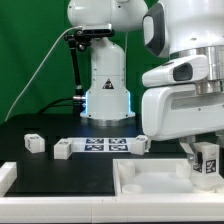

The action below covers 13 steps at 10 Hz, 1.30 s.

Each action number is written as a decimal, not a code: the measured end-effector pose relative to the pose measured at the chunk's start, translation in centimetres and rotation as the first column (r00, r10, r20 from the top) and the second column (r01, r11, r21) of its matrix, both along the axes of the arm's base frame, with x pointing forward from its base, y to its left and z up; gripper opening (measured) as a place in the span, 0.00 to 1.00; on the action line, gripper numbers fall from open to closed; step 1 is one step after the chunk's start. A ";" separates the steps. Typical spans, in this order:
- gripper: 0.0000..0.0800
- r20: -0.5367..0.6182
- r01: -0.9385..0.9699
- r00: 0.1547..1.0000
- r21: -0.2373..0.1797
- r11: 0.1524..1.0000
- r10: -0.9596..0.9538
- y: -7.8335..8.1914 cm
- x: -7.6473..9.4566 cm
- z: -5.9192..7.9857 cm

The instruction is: Assemble one leg

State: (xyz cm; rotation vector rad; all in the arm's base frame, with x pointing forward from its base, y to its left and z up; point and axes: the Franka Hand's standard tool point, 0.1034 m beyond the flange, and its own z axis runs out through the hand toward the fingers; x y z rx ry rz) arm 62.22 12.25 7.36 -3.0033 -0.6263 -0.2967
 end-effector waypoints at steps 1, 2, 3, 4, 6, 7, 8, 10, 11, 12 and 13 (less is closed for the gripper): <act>0.36 0.000 0.000 1.000 0.000 1.000 0.000 0.0 0.0 0.0; 0.36 0.000 0.004 1.000 0.001 1.000 -0.004 0.0 0.0 0.0; 0.36 -0.007 0.038 0.999 0.007 0.999 -0.038 -0.1 0.0 0.0; 0.36 -0.040 0.084 0.996 0.014 0.996 -0.083 -0.2 -0.2 -0.1; 0.36 -0.066 0.297 0.954 0.068 0.952 -0.293 -0.4 0.0 -0.1; 0.36 -0.085 0.470 0.882 0.092 0.878 -0.463 -0.6 0.0 -0.1; 0.36 -0.098 0.565 0.825 0.101 0.819 -0.557 -0.7 0.0 -0.1; 0.36 -0.130 0.728 0.686 0.133 0.673 -0.716 -1.0 0.3 -0.1; 0.36 -0.144 0.794 0.607 0.142 0.591 -0.781 -1.1 0.3 -0.2; 0.36 -0.184 0.886 0.462 0.148 0.440 -0.868 -1.1 0.2 -0.2; 0.37 -0.215 0.955 0.287 0.138 0.262 -0.933 -1.1 0.1 -0.2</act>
Offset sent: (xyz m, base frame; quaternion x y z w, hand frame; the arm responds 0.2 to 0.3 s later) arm -0.0022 -0.0048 -0.0045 0.0377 -0.0750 0.1273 0.9883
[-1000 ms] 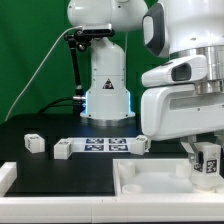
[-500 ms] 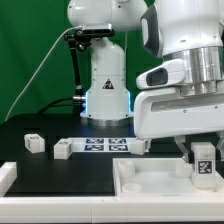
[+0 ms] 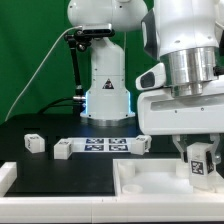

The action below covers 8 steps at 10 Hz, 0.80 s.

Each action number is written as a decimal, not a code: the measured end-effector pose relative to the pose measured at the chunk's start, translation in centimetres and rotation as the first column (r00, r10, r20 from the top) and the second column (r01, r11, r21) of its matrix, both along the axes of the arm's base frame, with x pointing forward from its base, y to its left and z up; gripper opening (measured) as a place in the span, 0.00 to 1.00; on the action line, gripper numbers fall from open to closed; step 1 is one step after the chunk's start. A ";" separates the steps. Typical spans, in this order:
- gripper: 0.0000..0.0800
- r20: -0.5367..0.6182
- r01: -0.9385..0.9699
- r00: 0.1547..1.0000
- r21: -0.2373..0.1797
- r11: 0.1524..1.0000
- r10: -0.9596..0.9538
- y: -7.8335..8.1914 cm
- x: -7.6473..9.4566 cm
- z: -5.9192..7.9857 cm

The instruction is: Assemble one leg

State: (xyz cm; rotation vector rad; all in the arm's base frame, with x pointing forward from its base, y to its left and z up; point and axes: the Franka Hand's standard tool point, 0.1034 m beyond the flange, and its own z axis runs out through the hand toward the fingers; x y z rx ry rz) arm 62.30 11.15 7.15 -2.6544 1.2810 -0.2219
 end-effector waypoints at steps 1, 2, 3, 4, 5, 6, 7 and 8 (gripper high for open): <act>0.37 -0.010 0.080 0.997 0.011 0.997 -0.080 0.0 -0.1 0.0; 0.37 -0.019 0.148 0.989 0.028 0.989 -0.148 0.0 -0.1 0.0; 0.37 -0.047 0.300 0.954 0.060 0.952 -0.297 0.2 -0.2 -0.1; 0.37 -0.056 0.339 0.940 0.070 0.938 -0.336 0.3 -0.3 -0.1; 0.37 -0.074 0.415 0.909 0.091 0.905 -0.409 0.3 -0.3 -0.2; 0.37 -0.076 0.421 0.907 0.094 0.902 -0.415 0.4 -0.4 -0.2; 0.60 -0.074 0.409 0.912 0.092 0.908 -0.404 0.4 -0.4 -0.2; 0.75 -0.045 0.278 0.960 0.070 0.958 -0.275 0.0 -0.2 -0.1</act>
Offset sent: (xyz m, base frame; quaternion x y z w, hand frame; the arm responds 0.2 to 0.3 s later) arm 0.0058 0.0064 -0.0023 -0.0028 -0.0077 0.2232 0.9747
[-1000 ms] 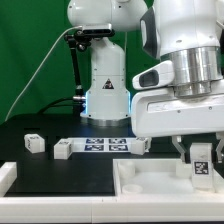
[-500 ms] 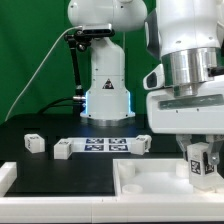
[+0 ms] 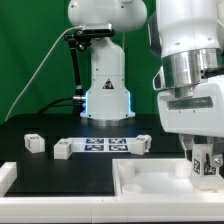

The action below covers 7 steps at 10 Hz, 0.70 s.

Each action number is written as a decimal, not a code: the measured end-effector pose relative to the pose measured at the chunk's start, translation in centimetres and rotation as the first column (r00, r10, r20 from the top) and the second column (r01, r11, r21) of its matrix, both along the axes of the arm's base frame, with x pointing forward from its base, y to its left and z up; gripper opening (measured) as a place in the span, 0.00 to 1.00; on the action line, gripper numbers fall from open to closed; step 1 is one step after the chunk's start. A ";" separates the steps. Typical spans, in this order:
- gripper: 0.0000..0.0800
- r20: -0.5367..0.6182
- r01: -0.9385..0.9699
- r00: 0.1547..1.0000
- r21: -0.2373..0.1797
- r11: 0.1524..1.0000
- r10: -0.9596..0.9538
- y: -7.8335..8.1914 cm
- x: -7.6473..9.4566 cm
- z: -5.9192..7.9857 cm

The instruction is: Assemble one leg

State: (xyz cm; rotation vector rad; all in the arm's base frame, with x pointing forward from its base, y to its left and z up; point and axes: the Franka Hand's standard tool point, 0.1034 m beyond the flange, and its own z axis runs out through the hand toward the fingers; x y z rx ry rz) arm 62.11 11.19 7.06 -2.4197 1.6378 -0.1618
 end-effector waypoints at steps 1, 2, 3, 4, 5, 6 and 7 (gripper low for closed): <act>0.75 0.002 -0.016 1.000 -0.002 1.000 0.016 0.1 0.0 0.0; 0.80 0.004 -0.049 0.999 -0.009 0.999 0.049 0.6 -0.1 0.0; 0.80 0.008 -0.233 0.972 -0.055 0.971 0.233 0.7 0.0 0.1; 0.81 -0.001 -0.342 0.939 -0.077 0.936 0.343 1.0 0.0 0.2; 0.81 -0.017 -0.465 0.885 -0.104 0.879 0.466 1.3 0.1 0.4; 0.81 -0.045 -0.579 0.814 -0.129 0.805 0.579 1.7 0.1 0.6; 0.81 -0.068 -0.677 0.735 -0.150 0.721 0.675 1.9 0.3 0.6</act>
Offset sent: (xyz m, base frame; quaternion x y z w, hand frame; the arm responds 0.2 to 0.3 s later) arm 0.0027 0.0068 0.0051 -0.0421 -0.0003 -0.2695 0.9621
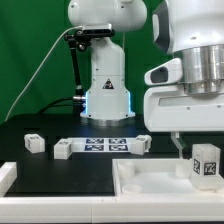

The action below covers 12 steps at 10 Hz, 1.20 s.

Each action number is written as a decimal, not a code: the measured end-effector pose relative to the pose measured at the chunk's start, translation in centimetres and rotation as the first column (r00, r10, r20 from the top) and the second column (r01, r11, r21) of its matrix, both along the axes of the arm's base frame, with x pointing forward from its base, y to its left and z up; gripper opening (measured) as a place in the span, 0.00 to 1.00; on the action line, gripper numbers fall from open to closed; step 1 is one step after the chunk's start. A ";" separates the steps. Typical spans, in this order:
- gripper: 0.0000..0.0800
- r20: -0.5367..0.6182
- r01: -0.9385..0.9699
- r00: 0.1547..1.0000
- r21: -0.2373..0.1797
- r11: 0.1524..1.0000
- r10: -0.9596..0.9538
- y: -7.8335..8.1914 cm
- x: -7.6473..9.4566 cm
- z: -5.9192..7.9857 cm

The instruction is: Assemble one leg

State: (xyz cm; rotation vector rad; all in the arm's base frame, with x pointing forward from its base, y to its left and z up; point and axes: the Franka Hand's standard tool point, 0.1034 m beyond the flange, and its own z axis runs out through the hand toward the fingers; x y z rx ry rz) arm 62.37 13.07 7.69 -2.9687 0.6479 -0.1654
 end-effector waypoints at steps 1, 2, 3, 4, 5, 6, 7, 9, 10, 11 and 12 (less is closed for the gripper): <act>0.81 0.003 -0.118 0.993 -0.027 0.993 0.118 0.0 0.0 -0.2; 0.81 0.002 -0.197 0.980 -0.043 0.979 0.198 -0.2 0.0 -0.4; 0.81 0.003 -0.320 0.947 -0.062 0.945 0.321 -0.7 0.0 -0.4; 0.81 0.006 -0.403 0.914 -0.075 0.912 0.405 -1.5 0.2 -0.5; 0.81 0.014 -0.462 0.885 -0.089 0.882 0.465 -2.5 0.3 -0.6; 0.81 0.012 -0.488 0.871 -0.095 0.867 0.491 -2.4 0.3 -0.6; 0.81 0.013 -0.488 0.871 -0.094 0.868 0.491 -2.3 0.3 -0.6; 0.64 0.012 -0.487 0.871 -0.094 0.868 0.490 -2.4 0.3 -0.6; 0.47 0.013 -0.474 0.879 -0.092 0.876 0.477 -2.4 0.3 -0.6; 0.37 0.013 -0.458 0.888 -0.089 0.885 0.461 -2.4 0.3 -0.6; 0.37 0.013 -0.455 0.889 -0.087 0.886 0.458 -2.4 0.3 -0.6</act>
Offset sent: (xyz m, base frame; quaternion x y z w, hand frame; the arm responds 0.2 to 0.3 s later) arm 0.0054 -0.0153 -0.0030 0.0034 -0.0082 -0.2516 0.9678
